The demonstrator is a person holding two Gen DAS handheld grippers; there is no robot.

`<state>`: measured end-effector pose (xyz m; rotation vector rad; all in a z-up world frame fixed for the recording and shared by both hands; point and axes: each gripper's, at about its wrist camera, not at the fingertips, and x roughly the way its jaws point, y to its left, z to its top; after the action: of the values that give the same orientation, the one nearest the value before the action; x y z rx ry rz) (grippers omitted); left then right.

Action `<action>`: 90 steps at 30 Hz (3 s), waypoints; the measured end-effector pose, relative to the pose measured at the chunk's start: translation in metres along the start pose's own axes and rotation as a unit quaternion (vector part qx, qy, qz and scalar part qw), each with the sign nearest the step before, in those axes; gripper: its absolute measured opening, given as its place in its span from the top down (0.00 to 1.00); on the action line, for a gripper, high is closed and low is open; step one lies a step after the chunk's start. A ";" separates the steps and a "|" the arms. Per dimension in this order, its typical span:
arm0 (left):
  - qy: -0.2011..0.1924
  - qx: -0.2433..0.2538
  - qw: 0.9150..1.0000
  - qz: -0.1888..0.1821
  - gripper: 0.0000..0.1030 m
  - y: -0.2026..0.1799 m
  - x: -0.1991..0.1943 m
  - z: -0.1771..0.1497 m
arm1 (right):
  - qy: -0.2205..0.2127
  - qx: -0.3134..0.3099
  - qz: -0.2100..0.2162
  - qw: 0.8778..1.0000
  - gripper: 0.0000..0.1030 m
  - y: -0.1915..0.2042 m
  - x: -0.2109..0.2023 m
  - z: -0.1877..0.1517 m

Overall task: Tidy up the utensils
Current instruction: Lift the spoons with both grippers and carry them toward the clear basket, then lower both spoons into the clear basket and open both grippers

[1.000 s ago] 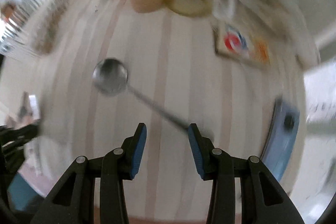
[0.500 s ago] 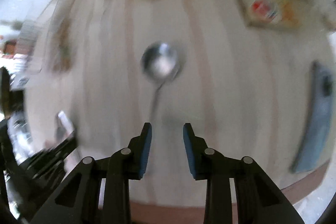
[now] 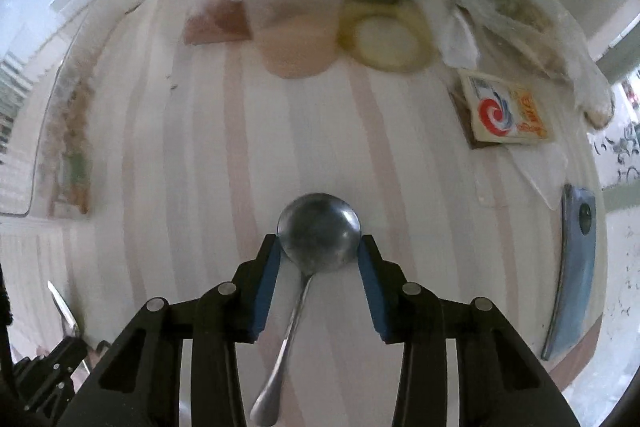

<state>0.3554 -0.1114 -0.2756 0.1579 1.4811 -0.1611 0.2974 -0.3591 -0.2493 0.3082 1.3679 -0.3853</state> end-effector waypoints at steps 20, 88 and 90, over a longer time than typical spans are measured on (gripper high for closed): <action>0.000 -0.026 0.999 -0.034 1.00 0.070 -0.023 -0.054 | 0.039 0.059 0.149 0.986 0.99 -0.037 -0.039 -0.080; -0.209 0.004 0.976 -0.057 0.69 0.035 -0.234 0.004 | -0.079 0.003 0.206 0.975 0.99 0.032 -0.155 -0.001; -0.208 0.000 0.976 -0.066 0.69 0.033 -0.238 0.018 | -0.087 -0.001 0.212 0.973 0.99 0.042 -0.162 0.013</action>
<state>0.3598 -0.0804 -0.0372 0.0226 1.0732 -0.2831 0.3024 -0.3128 -0.0880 0.5394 1.0942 -0.0528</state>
